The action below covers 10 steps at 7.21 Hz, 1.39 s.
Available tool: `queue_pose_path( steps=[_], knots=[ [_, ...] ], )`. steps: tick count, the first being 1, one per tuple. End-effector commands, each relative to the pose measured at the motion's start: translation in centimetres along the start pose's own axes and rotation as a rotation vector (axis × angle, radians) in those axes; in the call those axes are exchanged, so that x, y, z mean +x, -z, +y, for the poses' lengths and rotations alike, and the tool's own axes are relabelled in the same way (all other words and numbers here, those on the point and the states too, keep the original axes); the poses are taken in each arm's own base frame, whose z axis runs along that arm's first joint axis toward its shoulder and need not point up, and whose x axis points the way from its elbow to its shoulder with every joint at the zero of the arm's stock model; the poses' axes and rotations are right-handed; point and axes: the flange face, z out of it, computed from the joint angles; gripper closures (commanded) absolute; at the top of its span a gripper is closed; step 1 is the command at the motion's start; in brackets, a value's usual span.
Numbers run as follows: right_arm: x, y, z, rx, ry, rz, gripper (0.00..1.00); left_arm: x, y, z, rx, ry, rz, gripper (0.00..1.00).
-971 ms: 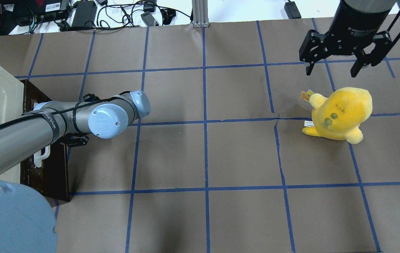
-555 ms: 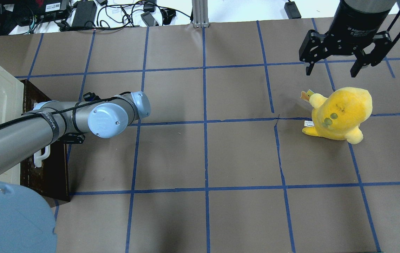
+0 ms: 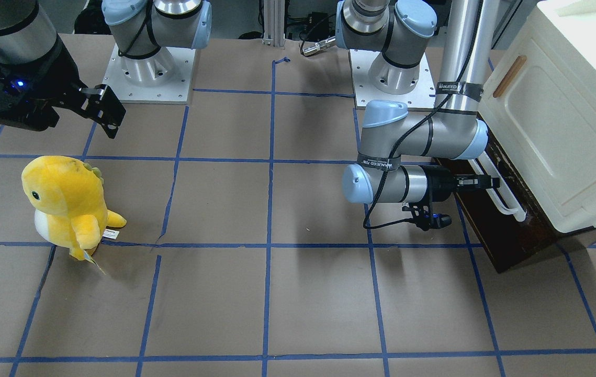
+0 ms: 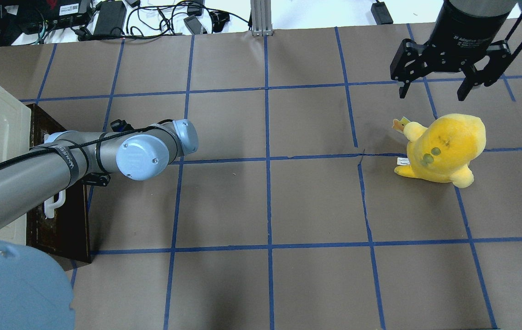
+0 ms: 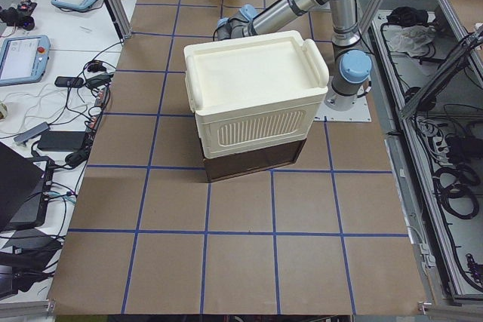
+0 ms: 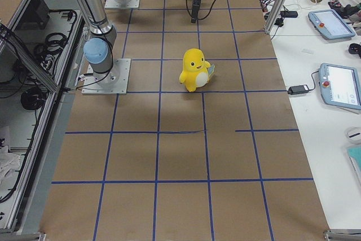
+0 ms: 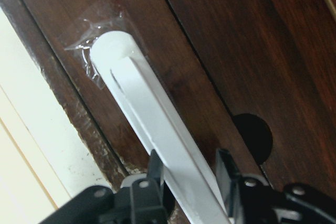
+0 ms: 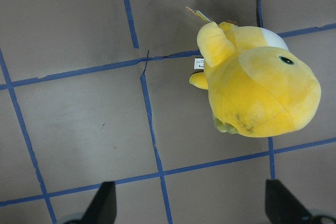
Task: Pull drawer sideways
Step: 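Close the left gripper around the white drawer handle, then pull the handle with the left gripper, sliding the drawer outward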
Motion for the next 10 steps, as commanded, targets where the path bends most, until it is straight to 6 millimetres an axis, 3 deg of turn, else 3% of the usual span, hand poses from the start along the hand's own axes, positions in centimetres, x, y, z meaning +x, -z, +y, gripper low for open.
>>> queue_pose_path(
  steps=[1, 10],
  knots=[
    [0.0, 0.0, 0.0, 0.0, 0.0, 0.0, 0.0, 0.16, 1.32, 0.02, 0.041, -0.009, -0.054, 0.61],
    [0.0, 0.0, 0.0, 0.0, 0.0, 0.0, 0.0, 0.63, 2.18, -0.06, 0.057, -0.008, -0.06, 0.68]
  ],
)
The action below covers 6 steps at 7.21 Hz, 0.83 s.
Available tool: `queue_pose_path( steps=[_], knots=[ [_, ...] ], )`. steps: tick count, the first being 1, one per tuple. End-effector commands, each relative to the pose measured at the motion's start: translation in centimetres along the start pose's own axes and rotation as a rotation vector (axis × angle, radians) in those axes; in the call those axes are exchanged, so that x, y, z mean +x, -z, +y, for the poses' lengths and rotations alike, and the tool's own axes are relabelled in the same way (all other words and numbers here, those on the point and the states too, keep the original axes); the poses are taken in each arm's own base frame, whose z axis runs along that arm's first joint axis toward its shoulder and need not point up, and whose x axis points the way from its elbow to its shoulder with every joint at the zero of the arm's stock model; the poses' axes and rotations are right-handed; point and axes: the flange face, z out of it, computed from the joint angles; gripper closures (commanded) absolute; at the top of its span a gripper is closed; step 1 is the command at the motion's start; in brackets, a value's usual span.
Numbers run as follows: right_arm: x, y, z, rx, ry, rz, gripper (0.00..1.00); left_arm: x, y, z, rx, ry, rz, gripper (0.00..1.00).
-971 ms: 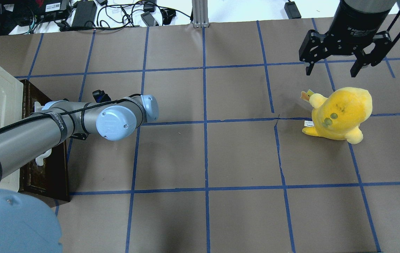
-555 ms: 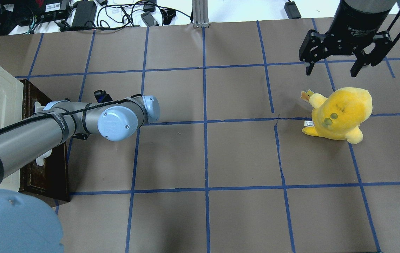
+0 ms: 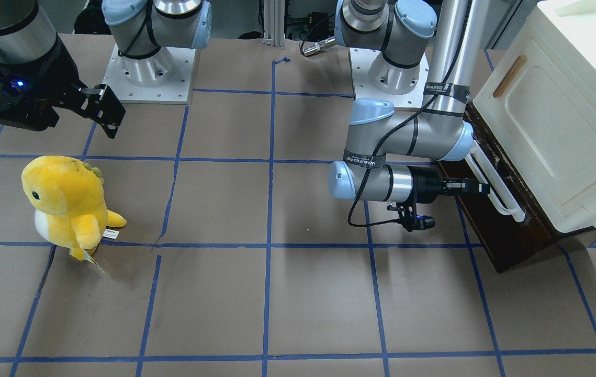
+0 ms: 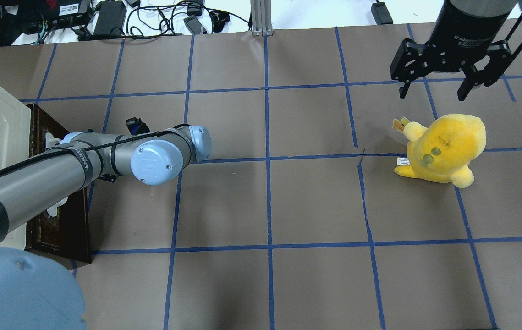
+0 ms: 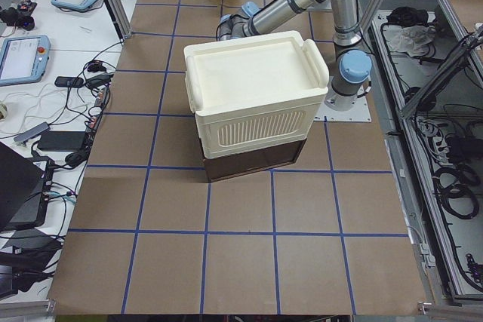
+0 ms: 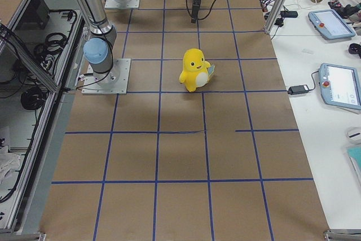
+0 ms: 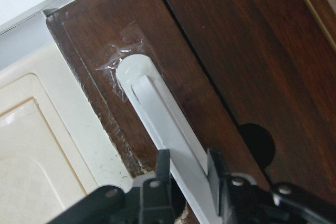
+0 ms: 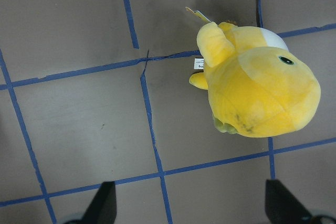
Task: Pull drawer sideways
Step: 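Pull the handle with the left gripper, sliding the drawer outward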
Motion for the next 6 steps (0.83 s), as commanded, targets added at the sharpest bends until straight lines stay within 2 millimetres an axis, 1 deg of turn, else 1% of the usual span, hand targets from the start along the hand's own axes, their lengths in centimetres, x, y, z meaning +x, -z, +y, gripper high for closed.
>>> queue_pose_path(
  steps=[1, 2, 5, 6],
  knots=[
    [0.0, 0.0, 0.0, 0.0, 0.0, 0.0, 0.0, -0.2, 0.2, 0.1, 0.004, 0.005, -0.004, 0.62],
    [0.0, 0.0, 0.0, 0.0, 0.0, 0.0, 0.0, -0.2, 0.1, 0.0, 0.002, 0.007, 0.001, 0.42],
    [0.0, 0.0, 0.0, 0.0, 0.0, 0.0, 0.0, -0.8, -0.9, -0.3, -0.018, 0.015, 0.019, 0.27],
    [0.0, 0.0, 0.0, 0.0, 0.0, 0.0, 0.0, -1.0, -1.8, -0.4, -0.037, 0.011, 0.027, 0.27]
  ],
)
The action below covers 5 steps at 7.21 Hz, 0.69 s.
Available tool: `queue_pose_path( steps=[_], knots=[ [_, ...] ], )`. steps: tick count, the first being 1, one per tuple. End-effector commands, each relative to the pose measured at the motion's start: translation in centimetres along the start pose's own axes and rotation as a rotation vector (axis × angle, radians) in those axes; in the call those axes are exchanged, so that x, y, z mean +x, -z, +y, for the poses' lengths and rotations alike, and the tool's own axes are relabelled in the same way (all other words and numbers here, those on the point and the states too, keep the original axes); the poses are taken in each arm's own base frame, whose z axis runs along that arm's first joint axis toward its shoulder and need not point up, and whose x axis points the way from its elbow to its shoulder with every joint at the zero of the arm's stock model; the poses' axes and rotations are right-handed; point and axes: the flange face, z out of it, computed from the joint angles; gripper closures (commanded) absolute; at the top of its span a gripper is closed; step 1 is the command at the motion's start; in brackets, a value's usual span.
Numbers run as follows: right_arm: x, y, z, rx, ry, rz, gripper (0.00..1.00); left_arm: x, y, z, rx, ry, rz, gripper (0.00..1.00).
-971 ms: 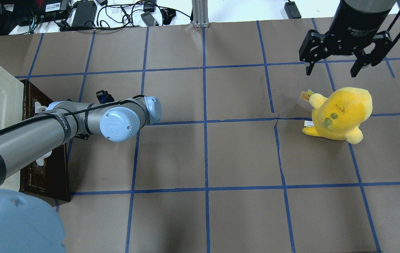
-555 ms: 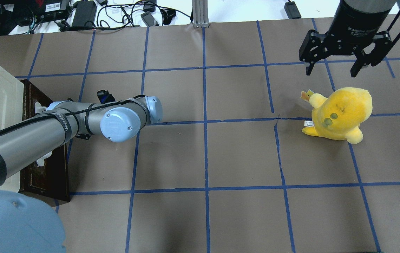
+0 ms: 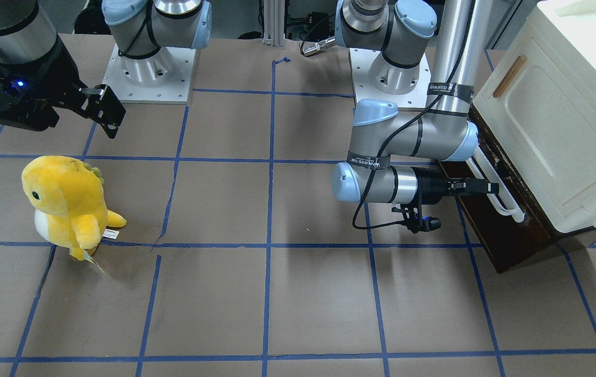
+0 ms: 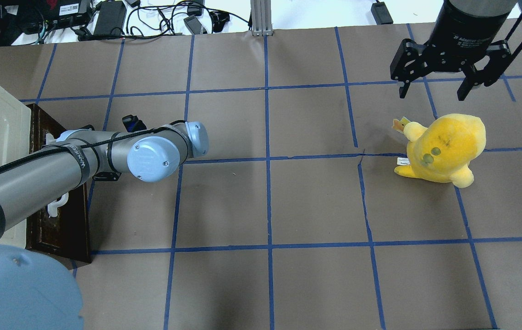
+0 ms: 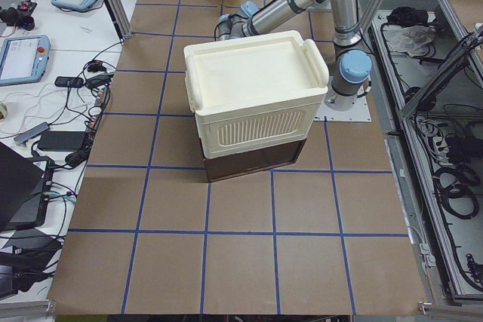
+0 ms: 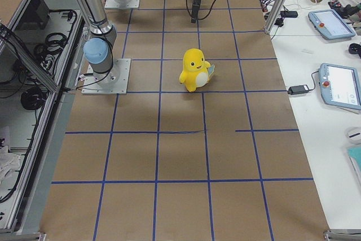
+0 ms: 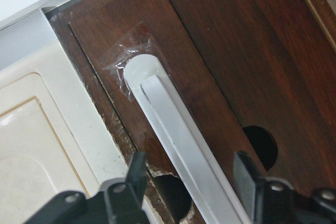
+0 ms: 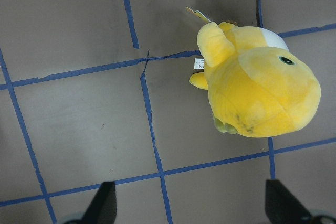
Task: Pull drawer sideways
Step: 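Pull the handle with the left gripper, sliding the drawer outward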
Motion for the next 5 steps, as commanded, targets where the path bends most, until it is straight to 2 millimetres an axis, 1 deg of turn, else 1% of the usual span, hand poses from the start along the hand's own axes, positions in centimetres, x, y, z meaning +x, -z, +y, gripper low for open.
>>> queue_pose_path(
  steps=[1, 2, 3, 4, 5],
  knots=[
    [0.0, 0.0, 0.0, 0.0, 0.0, 0.0, 0.0, -0.21, -1.37, -0.19, -0.026, -0.005, 0.011, 0.29],
    [0.0, 0.0, 0.0, 0.0, 0.0, 0.0, 0.0, -0.21, -1.45, -0.2, -0.028, -0.005, 0.013, 0.32],
    [0.0, 0.0, 0.0, 0.0, 0.0, 0.0, 0.0, -0.19, -1.45, -0.19, -0.028, -0.009, 0.014, 0.43],
    [0.0, 0.0, 0.0, 0.0, 0.0, 0.0, 0.0, -0.19, -1.45, -0.19, -0.028, -0.011, 0.014, 0.59],
    [0.0, 0.0, 0.0, 0.0, 0.0, 0.0, 0.0, -0.21, -1.45, -0.2, -0.028, -0.012, 0.013, 0.62]
  ],
)
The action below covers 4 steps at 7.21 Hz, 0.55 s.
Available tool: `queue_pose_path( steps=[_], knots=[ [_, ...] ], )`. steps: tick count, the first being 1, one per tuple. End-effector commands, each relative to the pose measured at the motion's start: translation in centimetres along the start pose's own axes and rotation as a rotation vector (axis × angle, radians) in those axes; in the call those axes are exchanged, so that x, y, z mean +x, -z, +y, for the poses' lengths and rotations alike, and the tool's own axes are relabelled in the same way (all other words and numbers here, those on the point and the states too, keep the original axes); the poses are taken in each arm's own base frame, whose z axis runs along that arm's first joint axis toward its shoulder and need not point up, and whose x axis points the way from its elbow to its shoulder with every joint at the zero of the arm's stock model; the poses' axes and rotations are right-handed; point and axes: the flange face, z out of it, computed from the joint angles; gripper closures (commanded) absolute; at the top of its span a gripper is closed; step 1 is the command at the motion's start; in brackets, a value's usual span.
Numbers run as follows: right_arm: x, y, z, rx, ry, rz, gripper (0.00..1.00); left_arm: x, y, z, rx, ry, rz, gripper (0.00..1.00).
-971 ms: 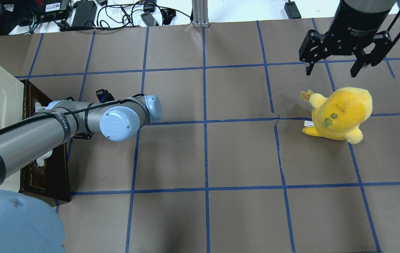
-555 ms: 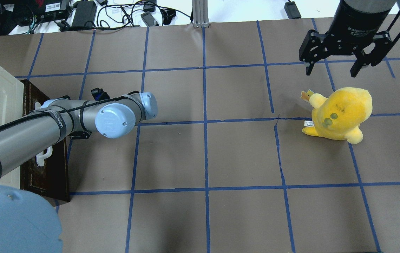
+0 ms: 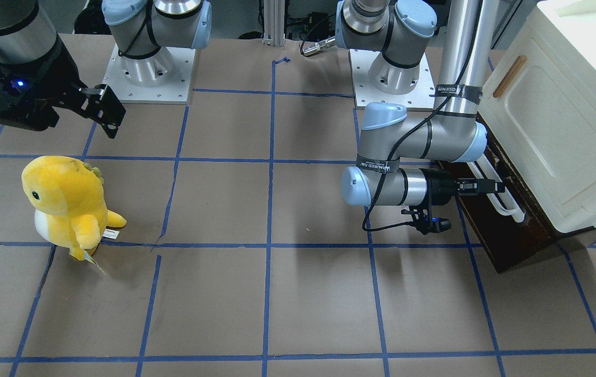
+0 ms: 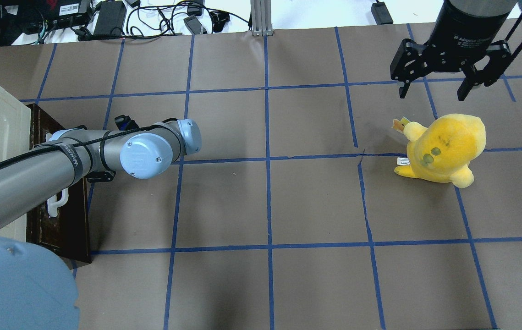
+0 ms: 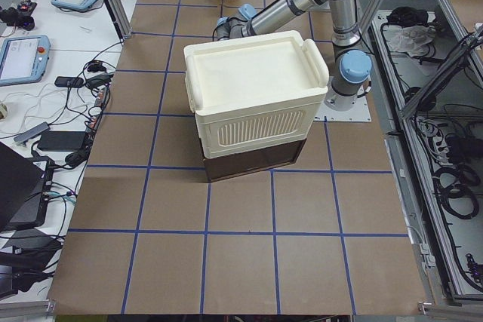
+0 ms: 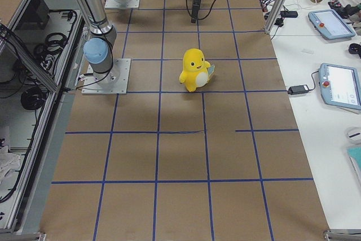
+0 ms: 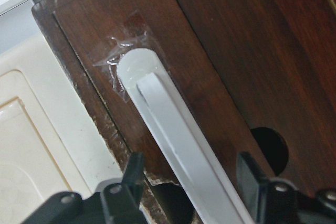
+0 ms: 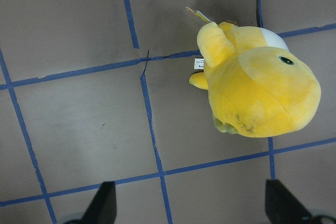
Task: Pull drawer sideways
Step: 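Pull the handle with the left gripper, sliding the drawer outward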
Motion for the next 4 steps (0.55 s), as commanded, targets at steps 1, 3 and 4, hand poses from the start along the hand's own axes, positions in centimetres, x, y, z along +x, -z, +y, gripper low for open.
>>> queue_pose_path(
  steps=[1, 3, 4],
  knots=[
    [0.0, 0.0, 0.0, 0.0, 0.0, 0.0, 0.0, -0.03, -0.02, -0.01, 0.001, -0.002, -0.003, 0.67],
    [0.0, 0.0, 0.0, 0.0, 0.0, 0.0, 0.0, 0.05, -0.03, -0.04, 0.0, -0.016, -0.001, 0.72],
    [0.0, 0.0, 0.0, 0.0, 0.0, 0.0, 0.0, 0.12, -0.05, -0.08, -0.001, -0.019, -0.001, 0.72]
  ],
)
